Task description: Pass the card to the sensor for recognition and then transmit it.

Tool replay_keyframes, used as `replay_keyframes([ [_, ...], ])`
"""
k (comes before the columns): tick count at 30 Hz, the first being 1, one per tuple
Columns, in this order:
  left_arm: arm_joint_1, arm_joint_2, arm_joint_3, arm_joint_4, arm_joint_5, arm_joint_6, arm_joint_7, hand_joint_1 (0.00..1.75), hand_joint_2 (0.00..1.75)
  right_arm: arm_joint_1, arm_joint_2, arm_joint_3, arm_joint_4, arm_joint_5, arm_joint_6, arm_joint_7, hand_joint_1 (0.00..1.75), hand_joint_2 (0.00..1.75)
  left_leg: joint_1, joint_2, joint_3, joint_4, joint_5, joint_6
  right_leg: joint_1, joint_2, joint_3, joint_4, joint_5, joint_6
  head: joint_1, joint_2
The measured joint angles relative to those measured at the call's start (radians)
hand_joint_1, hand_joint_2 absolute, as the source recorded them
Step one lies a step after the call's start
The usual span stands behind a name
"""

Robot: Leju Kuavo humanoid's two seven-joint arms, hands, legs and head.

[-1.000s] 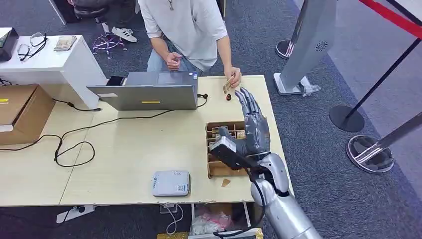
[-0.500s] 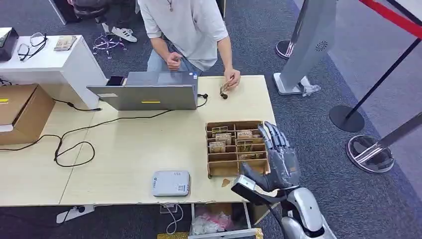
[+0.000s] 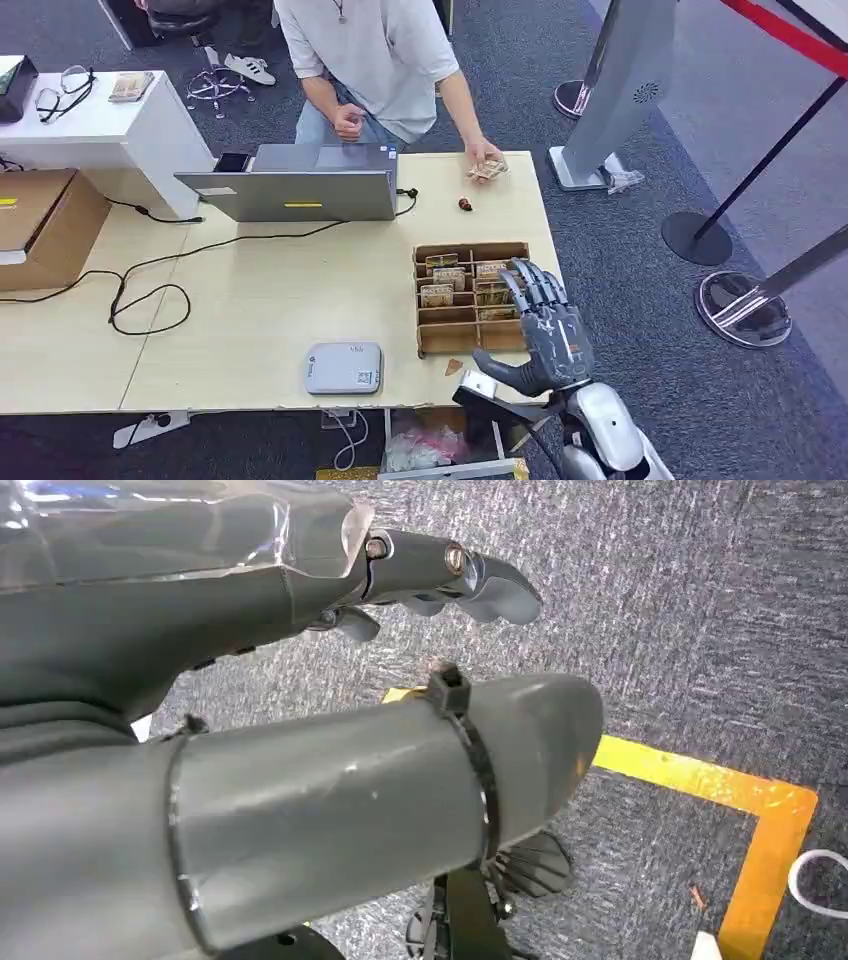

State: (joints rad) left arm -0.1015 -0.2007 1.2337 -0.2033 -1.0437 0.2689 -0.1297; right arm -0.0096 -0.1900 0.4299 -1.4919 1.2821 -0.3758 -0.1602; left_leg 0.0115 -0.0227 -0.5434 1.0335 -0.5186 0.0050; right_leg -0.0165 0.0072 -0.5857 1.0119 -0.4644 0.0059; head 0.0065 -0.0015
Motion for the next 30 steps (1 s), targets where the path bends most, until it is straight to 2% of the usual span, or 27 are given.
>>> replay_keyframes([
  [11, 0.0, -0.002, 0.0, 0.0, -0.017, -0.003, 0.011, 0.0, 0.0, -0.13, 0.0, 0.048, 0.135, -0.039, 0.035, 0.003, 0.0, 1.75, 0.0, 0.0, 0.0, 0.0, 0.0, 0.0, 0.0, 0.0, 0.0, 0.0, 0.0, 0.0, 0.0, 0.0],
  [30, -0.002, 0.001, -0.001, 0.0, -0.024, -0.011, 0.02, 0.0, 0.0, -0.231, 0.0, 0.065, 0.291, -0.101, 0.04, -0.005, 0.0, 1.75, 0.0, 0.0, 0.0, 0.0, 0.0, 0.0, 0.0, 0.0, 0.0, 0.0, 0.0, 0.0, 0.0, 0.0],
])
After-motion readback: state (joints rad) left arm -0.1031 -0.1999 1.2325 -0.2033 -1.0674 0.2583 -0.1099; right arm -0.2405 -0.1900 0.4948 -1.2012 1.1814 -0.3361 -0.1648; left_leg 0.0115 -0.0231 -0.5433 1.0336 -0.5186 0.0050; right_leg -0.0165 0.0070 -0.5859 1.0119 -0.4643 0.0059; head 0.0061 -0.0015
